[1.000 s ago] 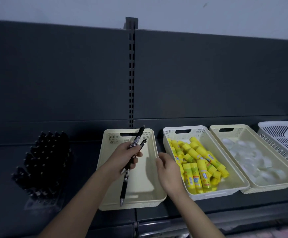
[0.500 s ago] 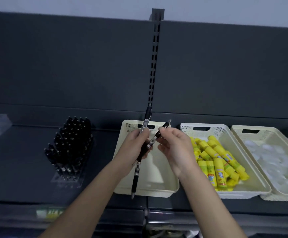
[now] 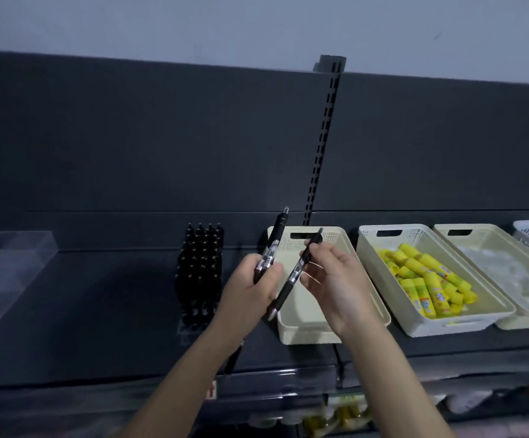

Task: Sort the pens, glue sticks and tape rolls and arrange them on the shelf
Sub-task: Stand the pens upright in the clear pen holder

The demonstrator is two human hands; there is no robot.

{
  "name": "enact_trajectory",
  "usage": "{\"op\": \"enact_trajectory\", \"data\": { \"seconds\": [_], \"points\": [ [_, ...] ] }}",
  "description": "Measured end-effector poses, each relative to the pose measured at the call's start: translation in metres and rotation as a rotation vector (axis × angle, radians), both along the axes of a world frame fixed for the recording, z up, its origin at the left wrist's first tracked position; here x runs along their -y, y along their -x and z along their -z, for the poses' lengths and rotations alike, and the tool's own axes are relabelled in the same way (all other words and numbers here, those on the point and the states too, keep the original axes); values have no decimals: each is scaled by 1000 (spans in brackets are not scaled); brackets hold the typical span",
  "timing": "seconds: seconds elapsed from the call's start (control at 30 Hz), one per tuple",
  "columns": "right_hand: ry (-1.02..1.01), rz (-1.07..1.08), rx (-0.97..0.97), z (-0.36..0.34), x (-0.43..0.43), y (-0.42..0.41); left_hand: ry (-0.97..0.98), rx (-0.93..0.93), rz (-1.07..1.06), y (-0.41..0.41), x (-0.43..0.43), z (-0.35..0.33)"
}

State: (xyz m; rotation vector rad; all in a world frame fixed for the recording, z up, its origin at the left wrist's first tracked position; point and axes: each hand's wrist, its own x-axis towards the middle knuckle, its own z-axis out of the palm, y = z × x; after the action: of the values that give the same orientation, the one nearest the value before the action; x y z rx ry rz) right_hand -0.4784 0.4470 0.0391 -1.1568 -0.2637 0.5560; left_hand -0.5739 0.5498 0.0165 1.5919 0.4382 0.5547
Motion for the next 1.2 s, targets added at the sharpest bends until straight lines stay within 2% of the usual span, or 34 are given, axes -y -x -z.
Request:
{"op": "enact_trajectory", "data": {
  "seconds": [0.2,0.33,0.4,0.53,0.63,0.9,1.07,1.2],
  "points": [
    [71,58,81,8,-31,59,-97,57,5,60,-40,12],
    [87,95,154,20,-51,94,-85,105,-70,95,-66,15],
    [151,110,269,27,-60,106,-68,123,-123,107,-76,18],
    [416,180,572,35,-80,119,-48,71,-155,126,-93,25],
    [458,229,673,37,-93,123,-63,14,-166,135,-102,34],
    [689,147,879,46,-114,125,-78,-28,-192,144,-114,48],
    [705,141,953,46,-120,125,-70,-12,-195,145,-115,52],
    [728,96,892,58,-121,126,-47,-18,-189,147,-118,54]
  ]
}}
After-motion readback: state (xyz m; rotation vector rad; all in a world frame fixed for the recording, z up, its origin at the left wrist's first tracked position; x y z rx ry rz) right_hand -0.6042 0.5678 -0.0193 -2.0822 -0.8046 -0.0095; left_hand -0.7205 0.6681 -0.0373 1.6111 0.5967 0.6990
